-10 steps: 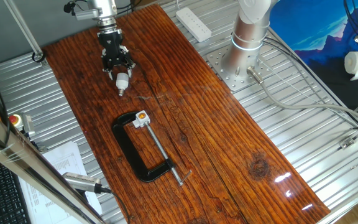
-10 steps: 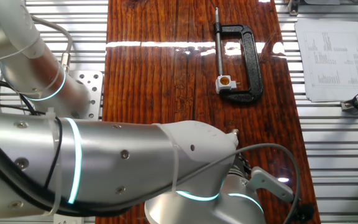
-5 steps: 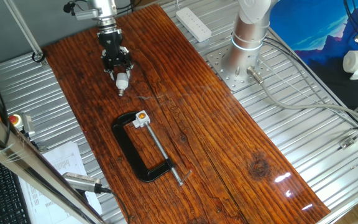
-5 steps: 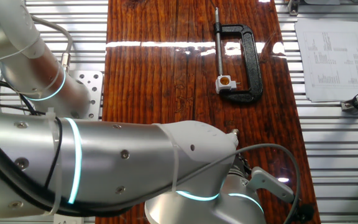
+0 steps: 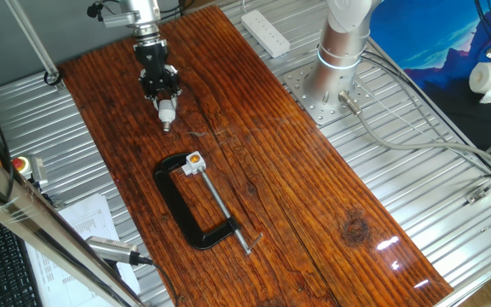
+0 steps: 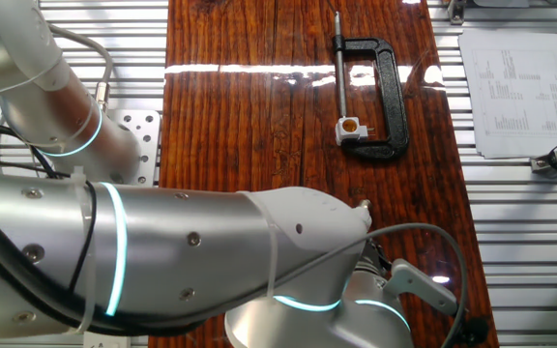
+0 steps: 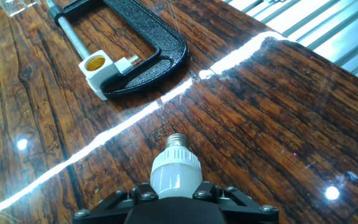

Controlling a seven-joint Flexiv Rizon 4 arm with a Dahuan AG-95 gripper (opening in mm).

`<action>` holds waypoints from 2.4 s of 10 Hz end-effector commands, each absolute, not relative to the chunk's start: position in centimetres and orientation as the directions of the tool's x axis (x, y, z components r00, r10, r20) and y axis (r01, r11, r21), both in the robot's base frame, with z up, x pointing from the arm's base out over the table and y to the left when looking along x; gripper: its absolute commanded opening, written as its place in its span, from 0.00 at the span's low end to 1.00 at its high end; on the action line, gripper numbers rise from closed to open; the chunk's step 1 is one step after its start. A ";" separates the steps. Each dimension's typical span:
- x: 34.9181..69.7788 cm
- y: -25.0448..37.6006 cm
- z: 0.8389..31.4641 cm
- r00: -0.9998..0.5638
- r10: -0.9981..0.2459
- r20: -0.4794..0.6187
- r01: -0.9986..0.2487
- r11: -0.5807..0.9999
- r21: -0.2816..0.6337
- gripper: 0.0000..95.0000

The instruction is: Install the light bulb by rotating it

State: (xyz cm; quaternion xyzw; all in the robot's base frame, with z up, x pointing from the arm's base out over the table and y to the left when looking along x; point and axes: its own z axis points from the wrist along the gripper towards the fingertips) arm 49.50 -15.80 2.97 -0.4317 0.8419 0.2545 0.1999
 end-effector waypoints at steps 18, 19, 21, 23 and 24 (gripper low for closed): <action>49.9 -15.3 4.6 -0.587 -0.635 -0.502 -0.803 0.534 0.264 0.00; 49.9 -15.3 4.6 -0.587 -0.635 -0.502 -0.803 0.534 0.264 0.00; 49.9 -15.3 4.6 -0.587 -0.635 -0.502 -0.803 0.534 0.264 0.00; 49.9 -15.3 4.6 -0.587 -0.635 -0.502 -0.803 0.534 0.264 0.00; 49.9 -15.3 4.6 -0.587 -0.635 -0.502 -0.803 0.534 0.264 0.00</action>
